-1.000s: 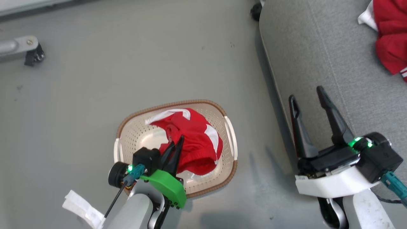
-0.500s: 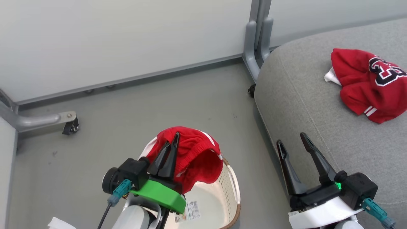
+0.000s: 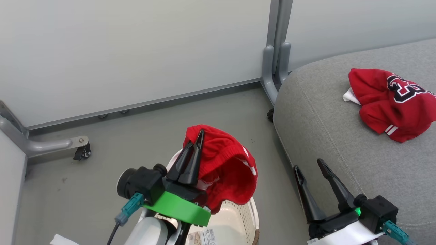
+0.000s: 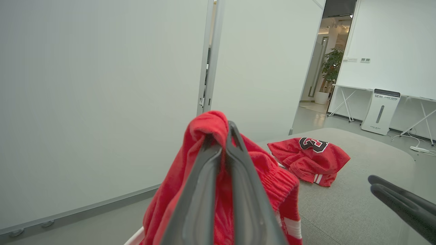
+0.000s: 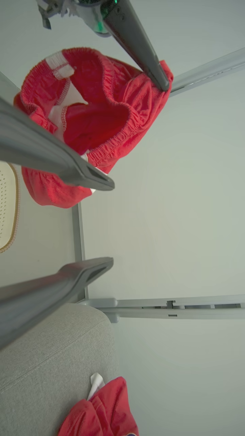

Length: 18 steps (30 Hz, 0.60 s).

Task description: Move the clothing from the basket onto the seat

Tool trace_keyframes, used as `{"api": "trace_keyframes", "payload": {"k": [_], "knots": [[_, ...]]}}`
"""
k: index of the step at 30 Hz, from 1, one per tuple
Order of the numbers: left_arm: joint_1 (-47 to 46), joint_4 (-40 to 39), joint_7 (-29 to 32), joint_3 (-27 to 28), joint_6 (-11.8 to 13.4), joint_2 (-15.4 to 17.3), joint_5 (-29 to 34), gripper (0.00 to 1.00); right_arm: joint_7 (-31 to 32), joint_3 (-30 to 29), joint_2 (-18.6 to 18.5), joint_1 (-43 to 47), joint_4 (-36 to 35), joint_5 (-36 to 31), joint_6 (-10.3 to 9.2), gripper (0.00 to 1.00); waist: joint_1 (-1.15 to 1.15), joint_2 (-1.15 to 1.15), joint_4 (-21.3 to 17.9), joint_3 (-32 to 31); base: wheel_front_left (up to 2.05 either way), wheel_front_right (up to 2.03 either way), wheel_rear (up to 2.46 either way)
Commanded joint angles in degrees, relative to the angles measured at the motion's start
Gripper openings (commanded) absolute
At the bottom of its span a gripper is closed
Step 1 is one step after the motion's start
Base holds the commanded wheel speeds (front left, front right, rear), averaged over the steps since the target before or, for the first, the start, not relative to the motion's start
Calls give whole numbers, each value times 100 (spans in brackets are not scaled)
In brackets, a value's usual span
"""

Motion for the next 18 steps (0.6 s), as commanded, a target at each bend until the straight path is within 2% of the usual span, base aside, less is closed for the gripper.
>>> {"api": "trace_keyframes", "payload": {"k": [1,12,18], "knots": [[-28,-55,-20,-40,23,3,-48,0,-14,8,-23,-46,32,21,-6,100,1,60,7,18,0,0,0],[-442,-293,-20,-709,59,3,-292,0,-14,555,-187,-449,327,-60,-7,100,1,60,40,114,0,0,0],[-682,-348,-20,-1070,102,3,-417,0,-14,622,-198,-646,653,-133,-6,100,1,60,45,196,0,0,0]]}}
